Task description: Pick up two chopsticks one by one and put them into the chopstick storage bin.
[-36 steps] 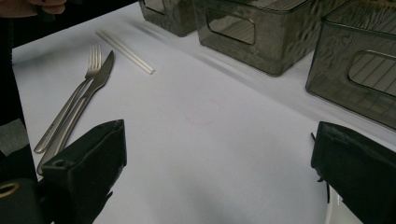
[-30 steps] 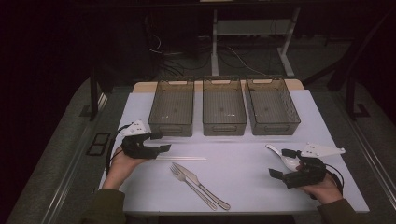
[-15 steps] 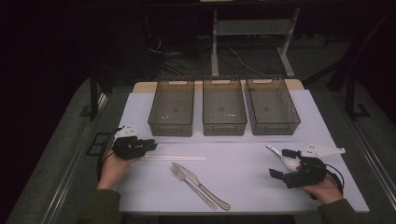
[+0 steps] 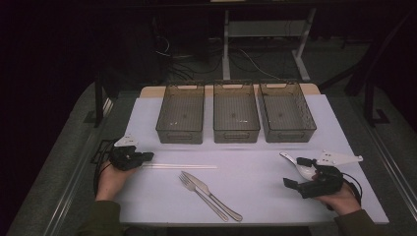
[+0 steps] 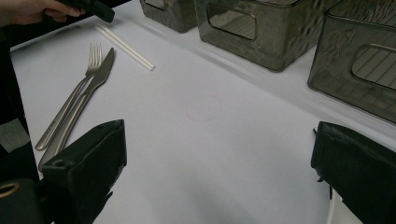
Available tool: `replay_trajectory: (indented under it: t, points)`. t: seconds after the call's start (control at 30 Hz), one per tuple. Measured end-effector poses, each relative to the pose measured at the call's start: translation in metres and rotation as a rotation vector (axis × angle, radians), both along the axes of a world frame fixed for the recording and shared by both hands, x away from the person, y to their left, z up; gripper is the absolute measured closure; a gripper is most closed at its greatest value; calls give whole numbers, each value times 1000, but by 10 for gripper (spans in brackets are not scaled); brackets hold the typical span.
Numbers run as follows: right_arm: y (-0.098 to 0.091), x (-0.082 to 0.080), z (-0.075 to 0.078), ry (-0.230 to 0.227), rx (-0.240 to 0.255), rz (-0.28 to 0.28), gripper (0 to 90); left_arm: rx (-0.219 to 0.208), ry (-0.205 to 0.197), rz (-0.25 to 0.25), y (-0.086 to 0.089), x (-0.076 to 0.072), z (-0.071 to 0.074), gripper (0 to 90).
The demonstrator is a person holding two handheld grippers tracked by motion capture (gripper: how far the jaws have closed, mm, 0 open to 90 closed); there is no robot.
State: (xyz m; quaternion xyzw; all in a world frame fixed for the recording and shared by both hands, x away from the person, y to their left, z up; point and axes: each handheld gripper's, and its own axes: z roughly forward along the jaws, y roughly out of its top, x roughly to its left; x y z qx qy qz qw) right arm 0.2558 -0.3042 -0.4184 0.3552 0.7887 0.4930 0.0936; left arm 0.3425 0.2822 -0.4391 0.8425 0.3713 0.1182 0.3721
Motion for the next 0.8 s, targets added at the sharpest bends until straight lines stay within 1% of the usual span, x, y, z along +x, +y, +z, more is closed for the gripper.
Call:
replay_trajectory:
  t: [0.1,0.13,0.2,0.23,0.37,0.43,0.47,0.5,0.63,0.7,0.73,0.8]
  points:
    - [0,0,0,0,1,-1,34,0,11,9,3,0,-3,885]
    - [0,0,0,0,-1,-2,34,4,16,3,4,0,-3,887]
    - [0,0,0,1,-2,-1,34,9,25,7,5,0,-4,887]
    - [0,0,0,2,-2,-1,34,6,30,8,6,0,-4,887]
    - [0,0,0,-1,0,-3,34,10,44,-1,5,0,-4,888]
    - [0,0,0,0,-1,-2,34,6,49,3,4,-1,-4,888]
    - [0,0,0,1,-2,-2,34,13,51,-5,4,-1,-4,889]
    - [0,0,0,0,-1,-2,34,4,51,-2,3,-2,-4,889]
    - [0,0,0,1,-1,-2,34,19,69,-13,2,-4,-2,889]
    - [0,0,0,2,-2,-2,34,17,74,-16,2,-6,-2,889]
    - [0,0,0,2,-2,-1,34,8,76,-11,2,-7,-3,889]
    - [0,0,0,3,-2,-1,34,14,81,-18,2,-10,-2,890]
